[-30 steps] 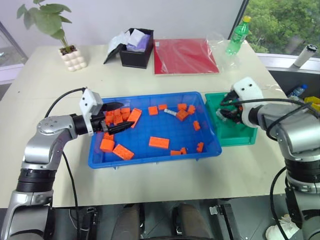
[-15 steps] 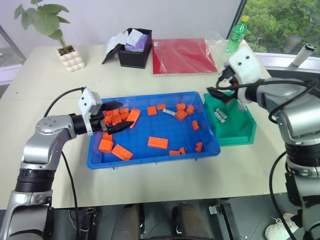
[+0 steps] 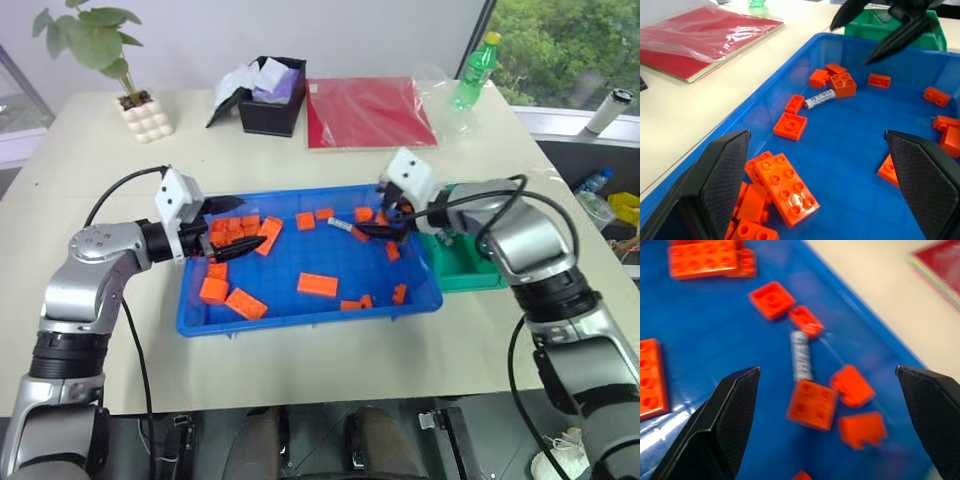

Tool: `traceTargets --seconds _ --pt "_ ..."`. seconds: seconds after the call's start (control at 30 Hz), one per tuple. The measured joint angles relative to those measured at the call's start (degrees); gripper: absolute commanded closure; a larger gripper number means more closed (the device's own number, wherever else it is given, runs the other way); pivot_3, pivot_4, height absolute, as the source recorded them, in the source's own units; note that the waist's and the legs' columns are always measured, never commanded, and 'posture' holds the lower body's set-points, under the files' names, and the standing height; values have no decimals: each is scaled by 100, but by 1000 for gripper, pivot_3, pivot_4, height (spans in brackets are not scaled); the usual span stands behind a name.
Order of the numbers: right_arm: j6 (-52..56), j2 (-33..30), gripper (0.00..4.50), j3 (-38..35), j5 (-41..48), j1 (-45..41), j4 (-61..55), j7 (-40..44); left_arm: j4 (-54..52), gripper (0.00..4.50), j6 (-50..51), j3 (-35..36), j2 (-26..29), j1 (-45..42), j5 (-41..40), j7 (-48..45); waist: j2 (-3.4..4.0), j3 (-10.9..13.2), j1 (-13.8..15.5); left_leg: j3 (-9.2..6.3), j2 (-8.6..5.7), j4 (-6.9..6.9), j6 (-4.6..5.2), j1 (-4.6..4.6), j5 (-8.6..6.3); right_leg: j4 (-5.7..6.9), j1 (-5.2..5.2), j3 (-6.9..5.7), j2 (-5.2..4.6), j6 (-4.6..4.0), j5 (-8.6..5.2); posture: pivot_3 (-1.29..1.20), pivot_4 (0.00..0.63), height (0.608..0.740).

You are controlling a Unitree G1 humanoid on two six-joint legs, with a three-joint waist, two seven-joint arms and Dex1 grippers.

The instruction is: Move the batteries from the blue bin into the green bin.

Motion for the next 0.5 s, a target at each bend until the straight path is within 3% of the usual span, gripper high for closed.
traceTargets --seconds 0.5 --pt "-1577 1014 44 445 -852 -581 1951 638 -495 0 228 121 62 375 -83 274 0 0 2 0 -1 3 -23 1 13 7 0 0 -2 0 0 0 150 740"
